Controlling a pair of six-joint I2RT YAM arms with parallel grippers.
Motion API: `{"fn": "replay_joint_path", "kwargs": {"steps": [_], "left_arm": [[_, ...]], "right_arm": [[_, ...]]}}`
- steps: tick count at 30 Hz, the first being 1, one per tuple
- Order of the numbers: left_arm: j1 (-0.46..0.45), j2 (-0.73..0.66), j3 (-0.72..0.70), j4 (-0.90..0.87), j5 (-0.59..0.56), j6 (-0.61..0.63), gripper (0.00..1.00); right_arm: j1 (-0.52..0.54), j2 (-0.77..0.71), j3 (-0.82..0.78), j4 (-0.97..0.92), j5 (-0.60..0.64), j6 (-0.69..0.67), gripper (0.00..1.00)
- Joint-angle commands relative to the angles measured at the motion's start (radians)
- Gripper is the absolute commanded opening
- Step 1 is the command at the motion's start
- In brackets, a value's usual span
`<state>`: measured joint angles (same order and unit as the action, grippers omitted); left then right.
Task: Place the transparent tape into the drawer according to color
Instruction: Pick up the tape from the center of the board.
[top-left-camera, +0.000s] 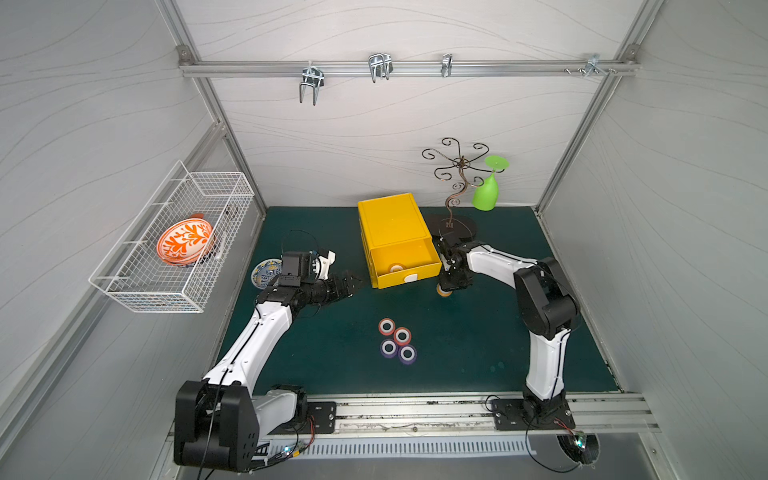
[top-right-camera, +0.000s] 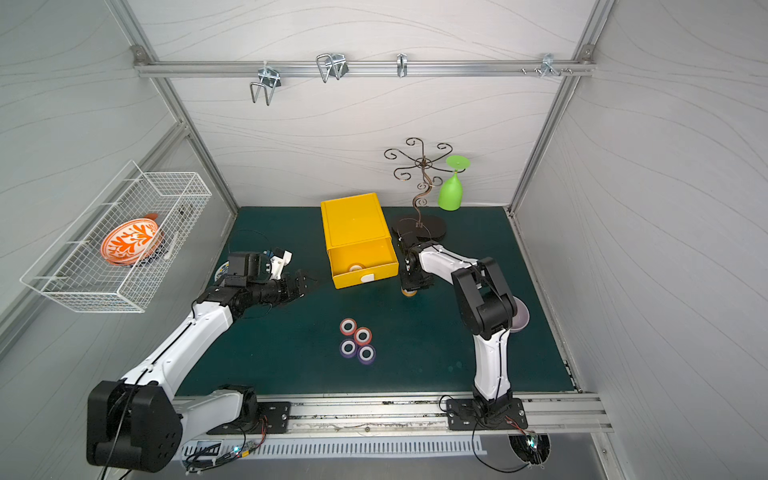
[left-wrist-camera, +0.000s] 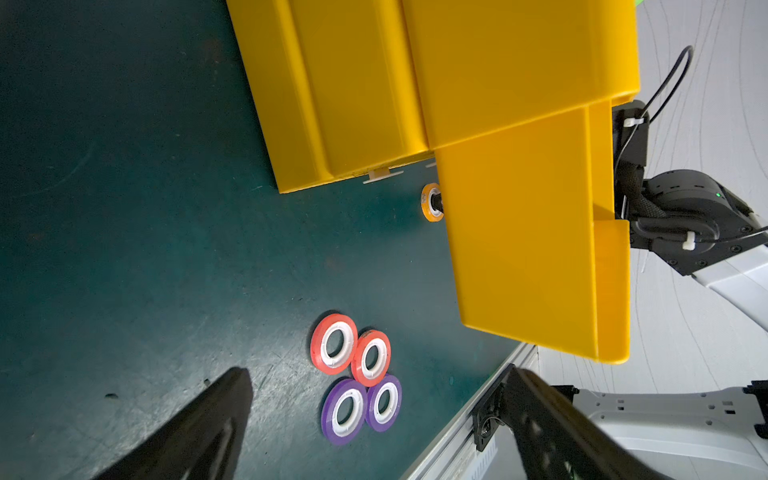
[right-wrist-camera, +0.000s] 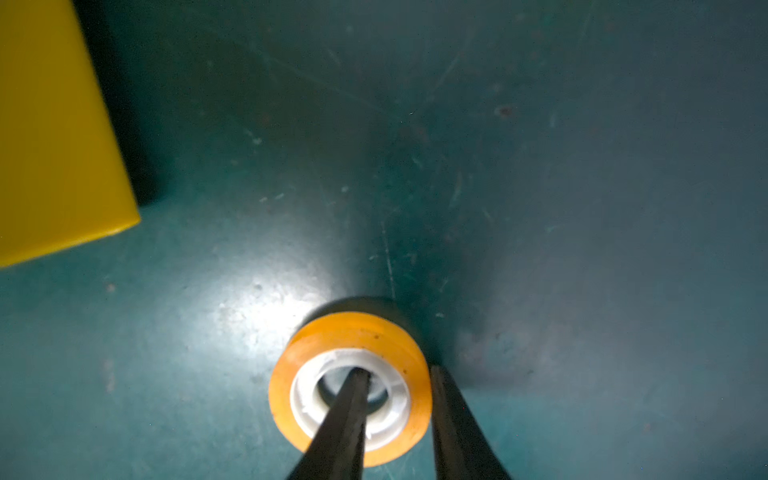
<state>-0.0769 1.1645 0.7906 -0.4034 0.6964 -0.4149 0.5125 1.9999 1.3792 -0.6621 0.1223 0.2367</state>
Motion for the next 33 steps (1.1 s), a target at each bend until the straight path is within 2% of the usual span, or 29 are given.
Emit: {"fn": "replay_joint_path", "kwargs": {"steps": [1, 6, 10, 19, 33], "left_arm": [[-0.002, 0.005, 0.034, 0.009, 0.015, 0.021, 1.00], [-0.001, 0.001, 0.032, 0.008, 0.014, 0.021, 0.99], [-0.001, 0.002, 0.034, 0.008, 0.014, 0.021, 1.00], [-0.001, -0.002, 0.032, 0.008, 0.011, 0.021, 1.00], [-0.001, -0.005, 0.032, 0.009, 0.006, 0.019, 0.99]], "right_arm": [[0.007, 0.074, -0.020, -0.096, 0.016, -0.007, 0.22], [0.007, 0.081, -0.006, -0.103, 0.021, -0.002, 0.00], [0.006, 0.061, -0.021, -0.092, 0.020, 0.004, 0.00], [-0.028, -0.125, -0.107, -0.031, -0.049, 0.050, 0.00], [-0.081, -0.404, -0.098, -0.118, -0.021, 0.064, 0.00]]}}
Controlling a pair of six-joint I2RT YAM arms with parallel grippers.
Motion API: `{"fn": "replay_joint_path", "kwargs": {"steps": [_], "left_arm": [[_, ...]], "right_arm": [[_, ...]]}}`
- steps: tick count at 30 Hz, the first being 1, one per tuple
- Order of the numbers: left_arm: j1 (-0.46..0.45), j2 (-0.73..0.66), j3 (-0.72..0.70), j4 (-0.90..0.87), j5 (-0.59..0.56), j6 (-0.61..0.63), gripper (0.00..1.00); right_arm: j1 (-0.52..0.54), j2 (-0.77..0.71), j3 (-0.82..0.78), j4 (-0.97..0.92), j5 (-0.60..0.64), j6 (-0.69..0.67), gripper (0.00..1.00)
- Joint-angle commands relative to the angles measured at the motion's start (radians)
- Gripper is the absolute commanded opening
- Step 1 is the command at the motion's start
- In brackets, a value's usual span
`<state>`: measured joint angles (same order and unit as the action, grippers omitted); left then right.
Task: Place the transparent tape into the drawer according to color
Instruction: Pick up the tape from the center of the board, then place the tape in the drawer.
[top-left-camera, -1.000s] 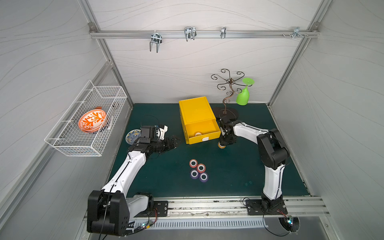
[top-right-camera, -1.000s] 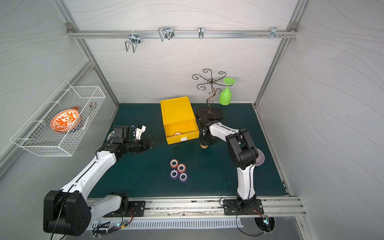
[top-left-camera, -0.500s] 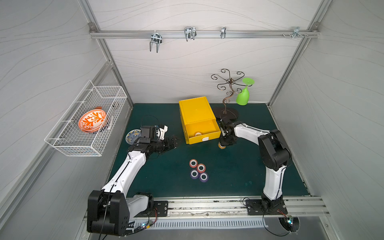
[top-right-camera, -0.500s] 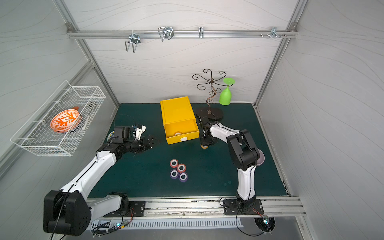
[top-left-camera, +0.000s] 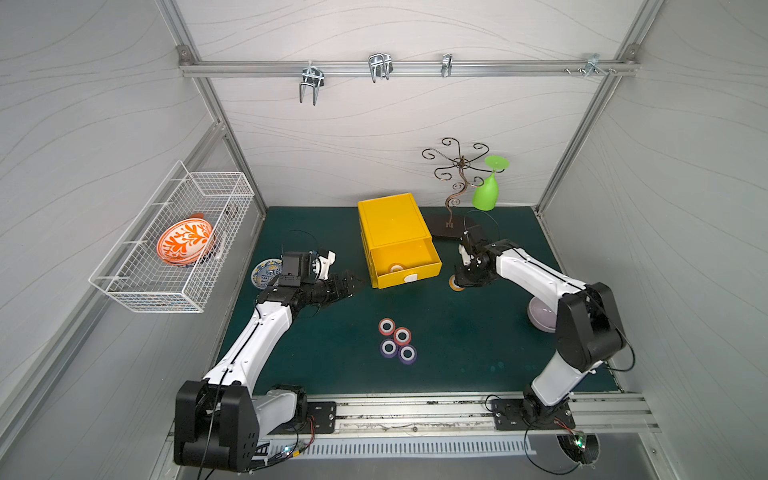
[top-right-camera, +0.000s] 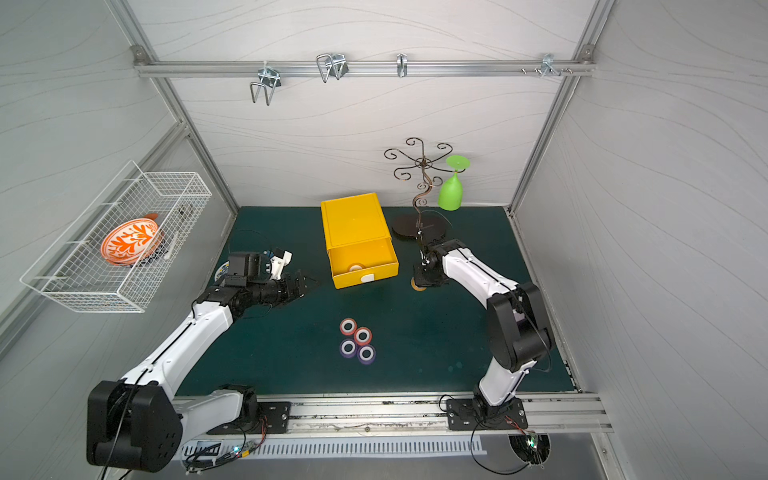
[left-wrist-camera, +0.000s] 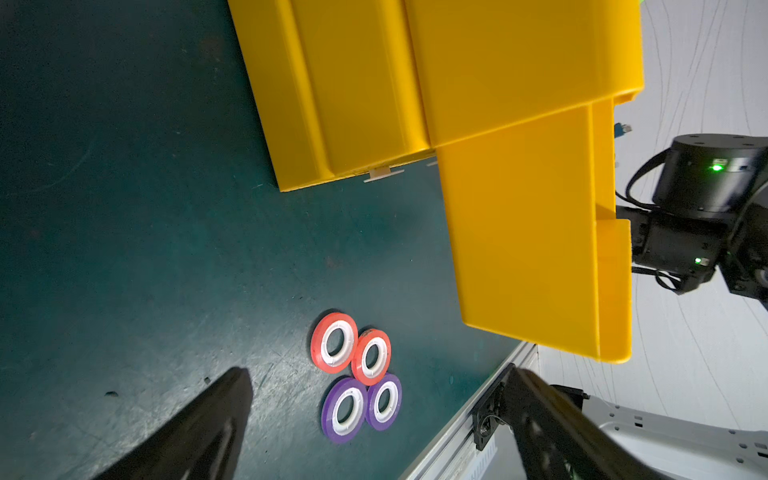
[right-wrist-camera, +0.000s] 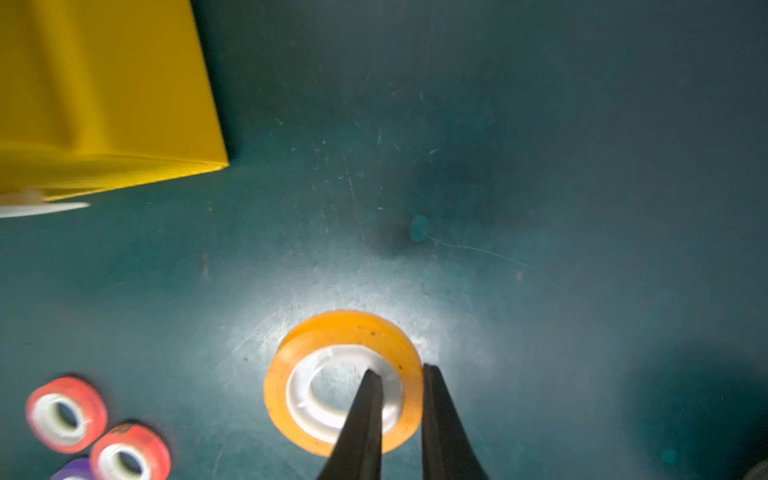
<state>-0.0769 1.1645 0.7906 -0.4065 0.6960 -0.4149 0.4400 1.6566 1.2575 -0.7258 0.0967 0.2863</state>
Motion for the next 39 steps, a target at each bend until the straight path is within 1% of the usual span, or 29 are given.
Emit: {"fn": "replay_joint_path", "kwargs": {"steps": [1, 8, 15, 22, 30, 31, 33, 39], "left_arm": [[-0.001, -0.004, 0.032, 0.011, 0.007, 0.019, 0.99], [-0.001, -0.006, 0.032, 0.012, 0.007, 0.019, 1.00], [-0.002, -0.006, 0.032, 0.011, 0.003, 0.019, 0.99], [-0.001, -0.003, 0.035, 0.012, 0.001, 0.019, 0.99], [0.000, -0.006, 0.038, 0.010, -0.004, 0.019, 0.99], [0.000, -0.006, 0.039, 0.011, -0.006, 0.019, 0.99], [0.000, -0.005, 0.042, 0.012, -0.009, 0.019, 1.00], [0.000, 0.006, 0.064, 0.015, -0.016, 0.012, 1.00]], "right_arm": [[-0.009, -0.083, 0.033, -0.062, 0.004, 0.017, 0.00], [0.005, -0.186, 0.124, -0.096, -0.006, 0.029, 0.00], [0.075, -0.222, 0.235, -0.123, 0.009, 0.025, 0.00], [0.187, -0.183, 0.326, -0.130, 0.014, 0.023, 0.00], [0.247, -0.074, 0.376, -0.131, 0.001, 0.003, 0.00], [0.250, -0.064, 0.378, -0.128, -0.001, 0.000, 0.01], [0.258, -0.051, 0.376, -0.118, -0.003, -0.001, 0.06], [0.266, -0.032, 0.376, -0.097, -0.017, -0.019, 0.33]]}}
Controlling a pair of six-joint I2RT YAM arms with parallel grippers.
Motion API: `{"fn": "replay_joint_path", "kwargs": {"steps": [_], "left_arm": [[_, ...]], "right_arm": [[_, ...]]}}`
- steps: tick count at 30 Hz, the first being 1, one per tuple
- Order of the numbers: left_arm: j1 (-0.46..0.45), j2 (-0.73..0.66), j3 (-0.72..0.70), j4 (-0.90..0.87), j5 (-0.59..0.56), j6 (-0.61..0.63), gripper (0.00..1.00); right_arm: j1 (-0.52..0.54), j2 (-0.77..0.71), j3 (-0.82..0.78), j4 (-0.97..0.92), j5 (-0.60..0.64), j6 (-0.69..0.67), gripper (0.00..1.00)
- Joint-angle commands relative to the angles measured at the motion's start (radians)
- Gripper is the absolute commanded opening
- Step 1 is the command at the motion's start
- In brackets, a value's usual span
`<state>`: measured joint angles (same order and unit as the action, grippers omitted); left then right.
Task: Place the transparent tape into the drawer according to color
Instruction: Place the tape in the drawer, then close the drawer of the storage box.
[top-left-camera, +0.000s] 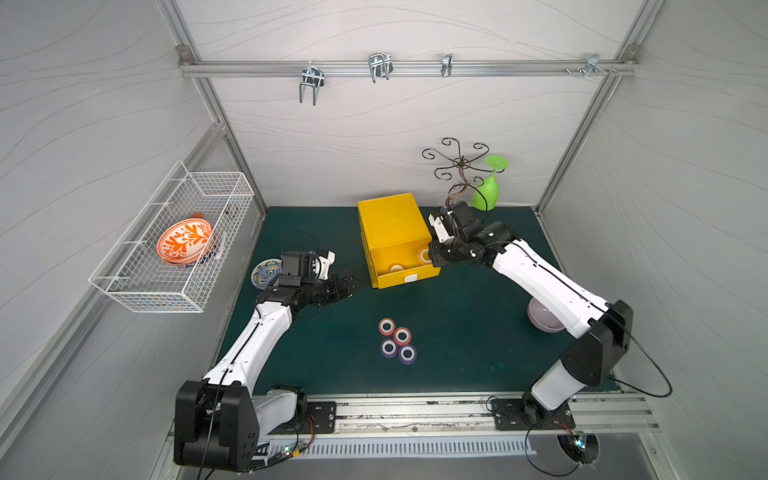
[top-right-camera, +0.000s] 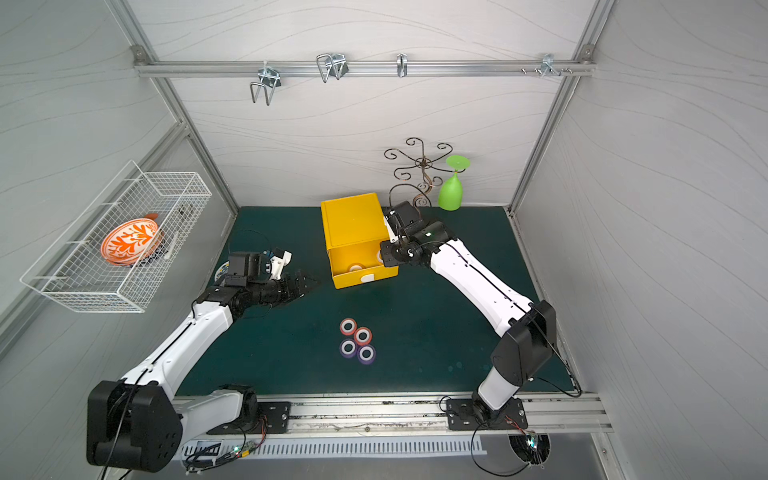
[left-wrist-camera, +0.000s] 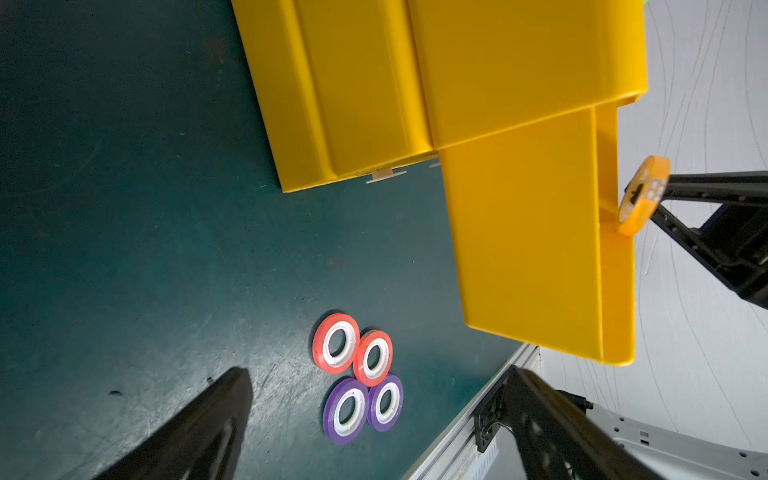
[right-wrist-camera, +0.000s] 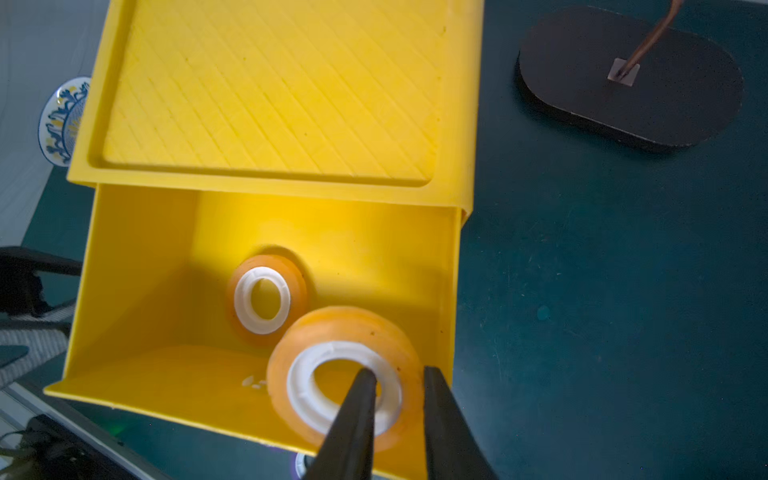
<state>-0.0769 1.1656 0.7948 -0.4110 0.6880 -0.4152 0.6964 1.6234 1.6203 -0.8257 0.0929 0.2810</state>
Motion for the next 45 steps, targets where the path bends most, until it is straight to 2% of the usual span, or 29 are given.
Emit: {"fn": "replay_joint_path", "kwargs": {"steps": [1, 9, 14, 16, 22, 29, 34, 38, 45], "left_arm": [[-0.001, 0.007, 0.066, 0.020, -0.010, 0.009, 0.99], [0.000, 0.004, 0.161, 0.020, -0.054, -0.020, 0.99], [0.000, 0.048, 0.243, 0.034, -0.087, -0.027, 0.98], [-0.001, 0.071, 0.277, 0.045, -0.090, -0.034, 0.97], [-0.013, 0.157, 0.388, 0.052, -0.109, -0.041, 0.91], [-0.089, 0.286, 0.529, 0.005, -0.183, -0.008, 0.87], [-0.140, 0.367, 0.610, -0.060, -0.258, 0.041, 0.80], [-0.150, 0.398, 0.622, -0.060, -0.284, 0.038, 0.70], [-0.167, 0.444, 0.640, -0.067, -0.304, 0.035, 0.61]], "right_arm": [[0.010, -0.001, 0.015, 0.003, -0.012, -0.015, 0.38], [0.037, -0.081, -0.027, 0.047, -0.013, -0.020, 0.64], [0.100, -0.177, -0.119, 0.108, 0.009, -0.013, 0.93], [0.127, -0.207, -0.152, 0.125, 0.018, -0.010, 0.99], [0.193, -0.264, -0.252, 0.181, 0.035, 0.010, 0.99], [0.233, -0.314, -0.382, 0.279, 0.059, 0.054, 0.99], [0.245, -0.341, -0.447, 0.325, 0.074, 0.072, 0.99], [0.260, -0.371, -0.521, 0.401, 0.090, 0.090, 0.99], [0.285, -0.369, -0.641, 0.569, 0.133, 0.106, 0.98]]}}
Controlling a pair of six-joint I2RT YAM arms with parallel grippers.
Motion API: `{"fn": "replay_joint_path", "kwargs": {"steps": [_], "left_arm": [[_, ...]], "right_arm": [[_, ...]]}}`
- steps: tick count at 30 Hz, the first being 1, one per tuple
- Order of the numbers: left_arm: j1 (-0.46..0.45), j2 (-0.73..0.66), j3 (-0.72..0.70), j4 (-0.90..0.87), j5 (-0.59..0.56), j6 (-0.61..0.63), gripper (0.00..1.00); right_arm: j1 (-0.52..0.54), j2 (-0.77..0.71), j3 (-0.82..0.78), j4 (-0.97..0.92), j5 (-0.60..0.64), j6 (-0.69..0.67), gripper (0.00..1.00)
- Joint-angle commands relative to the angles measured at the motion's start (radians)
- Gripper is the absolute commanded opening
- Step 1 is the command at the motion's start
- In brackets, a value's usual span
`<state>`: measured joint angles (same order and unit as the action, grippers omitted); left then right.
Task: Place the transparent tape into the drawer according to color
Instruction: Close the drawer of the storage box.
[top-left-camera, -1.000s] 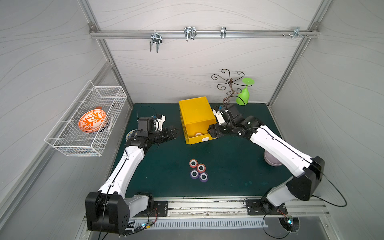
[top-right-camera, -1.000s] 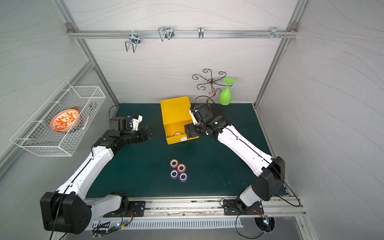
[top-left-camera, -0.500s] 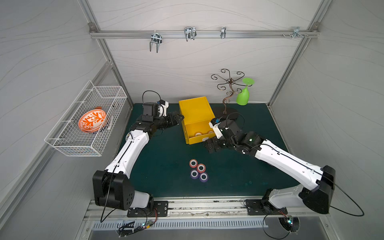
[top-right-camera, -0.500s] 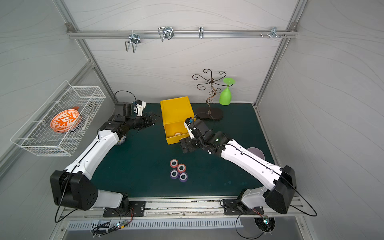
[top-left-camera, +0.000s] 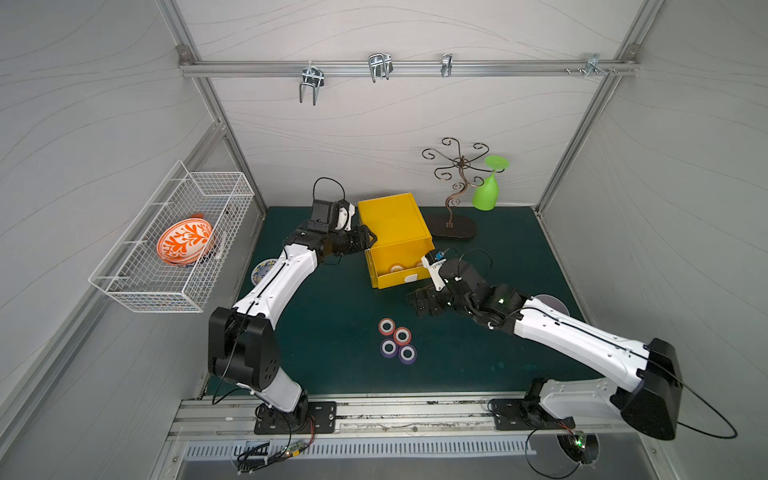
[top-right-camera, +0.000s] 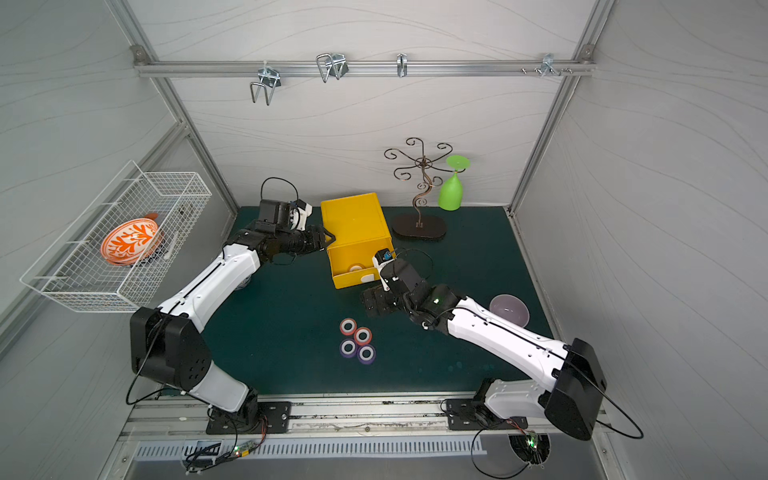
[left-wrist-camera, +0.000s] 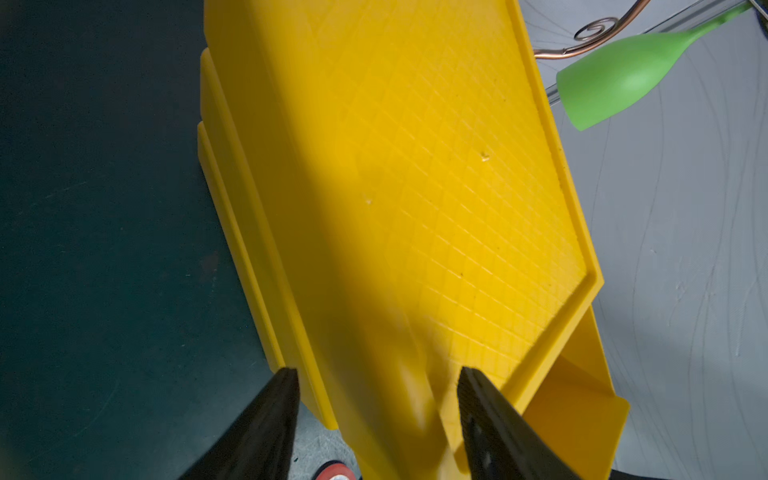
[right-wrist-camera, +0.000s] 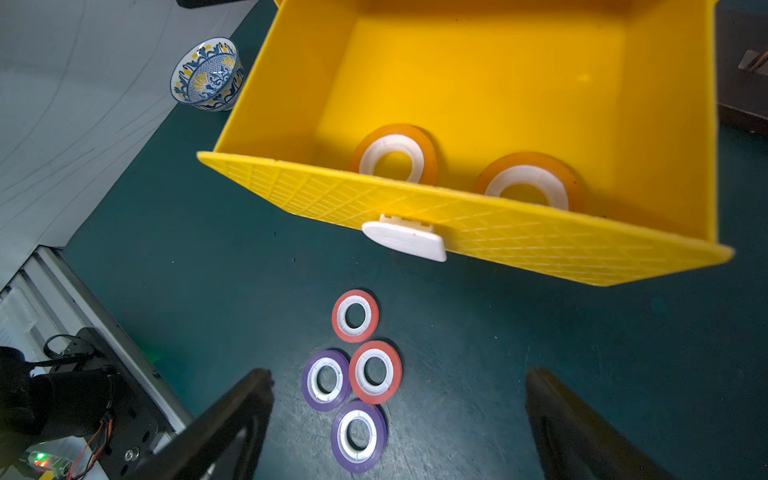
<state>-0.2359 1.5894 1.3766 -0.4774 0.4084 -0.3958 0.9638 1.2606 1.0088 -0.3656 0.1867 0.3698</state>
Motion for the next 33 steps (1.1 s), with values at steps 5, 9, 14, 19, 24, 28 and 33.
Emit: {"fn": "replay_joint_path", "kwargs": {"steps": [5, 9, 14, 19, 24, 28, 33], "left_arm": [[-0.011, 0.028, 0.049, 0.007, -0.023, 0.011, 0.55], [-0.011, 0.035, 0.048, 0.003, -0.024, 0.012, 0.53], [-0.011, 0.041, 0.049, -0.003, -0.017, 0.015, 0.52], [-0.011, 0.041, 0.047, -0.006, -0.015, 0.019, 0.51], [-0.011, 0.045, 0.049, -0.011, -0.008, 0.023, 0.51], [-0.011, 0.047, 0.048, -0.015, -0.003, 0.026, 0.51], [-0.011, 0.049, 0.046, -0.018, 0.003, 0.030, 0.51]], "right_arm": [[0.046, 0.020, -0.090, 0.236, 0.116, 0.015, 0.87], [0.059, 0.047, -0.105, 0.309, 0.161, 0.005, 0.81], [0.066, 0.077, -0.103, 0.378, 0.207, -0.018, 0.76], [0.066, 0.119, -0.082, 0.423, 0.252, -0.041, 0.71], [0.065, 0.159, -0.071, 0.491, 0.269, -0.072, 0.68], [0.062, 0.188, -0.064, 0.538, 0.294, -0.097, 0.67], [0.045, 0.219, -0.060, 0.595, 0.297, -0.119, 0.65]]}}
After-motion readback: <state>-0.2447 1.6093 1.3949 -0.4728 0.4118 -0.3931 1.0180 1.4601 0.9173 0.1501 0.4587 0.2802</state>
